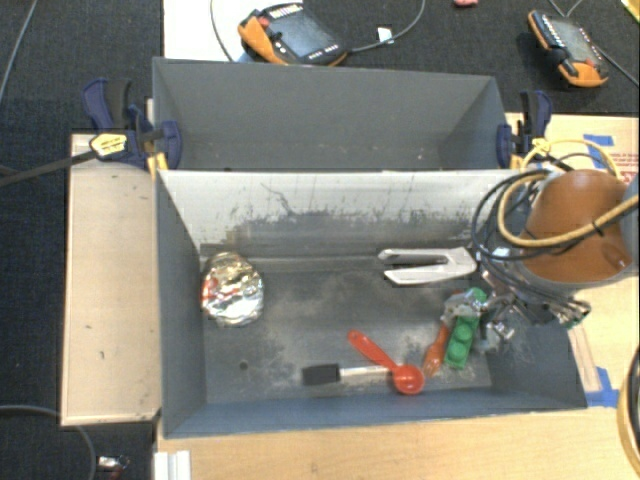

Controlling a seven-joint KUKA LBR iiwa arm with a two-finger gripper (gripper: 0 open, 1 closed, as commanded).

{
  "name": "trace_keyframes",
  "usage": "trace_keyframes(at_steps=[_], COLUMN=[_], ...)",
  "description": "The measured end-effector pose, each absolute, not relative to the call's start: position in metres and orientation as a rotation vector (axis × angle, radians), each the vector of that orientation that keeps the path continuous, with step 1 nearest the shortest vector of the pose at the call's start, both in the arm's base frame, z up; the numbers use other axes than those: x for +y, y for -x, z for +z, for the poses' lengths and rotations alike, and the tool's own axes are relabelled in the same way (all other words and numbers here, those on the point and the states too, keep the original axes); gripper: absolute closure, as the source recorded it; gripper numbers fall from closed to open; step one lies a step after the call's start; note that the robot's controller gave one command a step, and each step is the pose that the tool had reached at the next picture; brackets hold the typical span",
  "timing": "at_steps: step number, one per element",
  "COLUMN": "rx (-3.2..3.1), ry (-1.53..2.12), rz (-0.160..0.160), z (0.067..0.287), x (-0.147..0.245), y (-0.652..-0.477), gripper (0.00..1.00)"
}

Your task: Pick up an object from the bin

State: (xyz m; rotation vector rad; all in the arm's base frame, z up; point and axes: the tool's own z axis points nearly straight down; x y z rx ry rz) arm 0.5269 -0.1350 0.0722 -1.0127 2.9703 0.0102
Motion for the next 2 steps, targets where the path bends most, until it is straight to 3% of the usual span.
trace_keyframes(at_steps=[1, 2], rx=[2.974, 2.977], ry=[1.0, 0.997], rz=[0.011, 0.012], z=[0.073, 0.105], x=[-0.135, -0.135], y=[-0.527, -0.526], gripper=[1.0, 1.0])
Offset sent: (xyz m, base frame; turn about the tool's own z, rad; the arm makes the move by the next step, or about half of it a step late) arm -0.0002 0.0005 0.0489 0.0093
